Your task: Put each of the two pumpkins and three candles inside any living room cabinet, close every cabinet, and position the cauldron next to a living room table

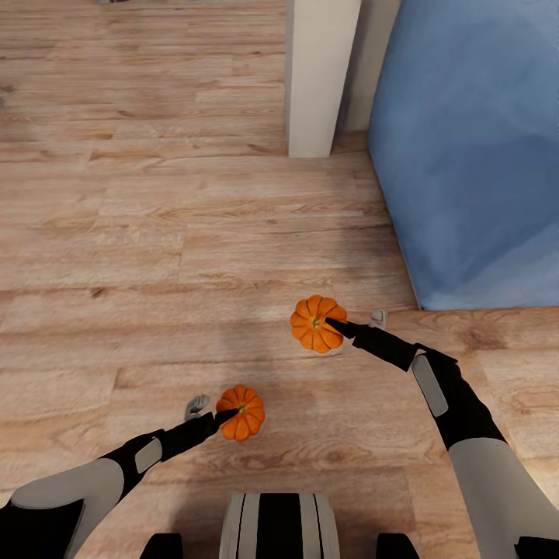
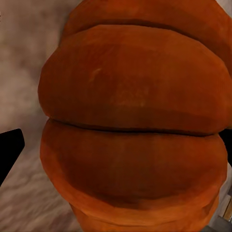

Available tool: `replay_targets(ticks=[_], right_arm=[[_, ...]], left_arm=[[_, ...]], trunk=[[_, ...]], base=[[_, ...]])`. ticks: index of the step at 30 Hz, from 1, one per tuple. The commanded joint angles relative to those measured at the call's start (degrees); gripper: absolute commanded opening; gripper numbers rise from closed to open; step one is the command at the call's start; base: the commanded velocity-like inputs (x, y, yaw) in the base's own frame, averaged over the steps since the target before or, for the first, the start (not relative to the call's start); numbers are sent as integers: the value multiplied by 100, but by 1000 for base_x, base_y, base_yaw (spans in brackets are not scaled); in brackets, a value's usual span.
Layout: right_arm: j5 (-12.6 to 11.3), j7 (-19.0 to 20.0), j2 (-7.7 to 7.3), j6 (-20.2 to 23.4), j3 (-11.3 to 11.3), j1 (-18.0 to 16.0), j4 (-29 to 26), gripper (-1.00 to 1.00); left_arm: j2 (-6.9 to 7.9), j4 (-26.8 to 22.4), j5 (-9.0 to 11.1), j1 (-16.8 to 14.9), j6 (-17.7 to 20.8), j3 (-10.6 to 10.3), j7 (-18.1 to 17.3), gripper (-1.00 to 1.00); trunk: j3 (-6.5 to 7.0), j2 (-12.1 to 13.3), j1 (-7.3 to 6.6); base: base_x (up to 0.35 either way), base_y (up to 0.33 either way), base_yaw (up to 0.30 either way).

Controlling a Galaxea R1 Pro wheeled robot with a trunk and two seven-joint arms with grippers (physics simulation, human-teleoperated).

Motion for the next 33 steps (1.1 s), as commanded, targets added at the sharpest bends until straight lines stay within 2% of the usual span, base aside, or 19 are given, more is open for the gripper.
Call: replay_targets(ticks=[1,12,18,28,29,33], right_arm=[[-1,-9,0,0,-1,0,-2,-100],[-9,0,0,8,-2,0,-3,-100],[-9,1,0,8,-2,0,-3,-100],[-9,1,0,8,-2,0,-3,-100],[-9,1,0,8,-2,0,-3,-100],[-9,1,0,8,-2,0,-3,-100]], left_arm=[[-1,7,-26,2,-7,-137,433,100],[-3,6,-26,2,-7,-136,426,100],[-57,6,-26,2,-7,-142,401,100],[-71,6,-33,-33,-4,-145,381,100],[-71,6,-38,-42,-1,-145,381,-100],[-71,-9,-43,-50,1,-152,373,-100]], trunk=[[1,0,1],[38,0,1],[60,0,1],[64,0,1],[64,0,1],[65,0,1]], base=[[0,0,-7],[0,0,-83],[0,0,-94],[0,0,-11],[0,0,0],[0,0,0]])
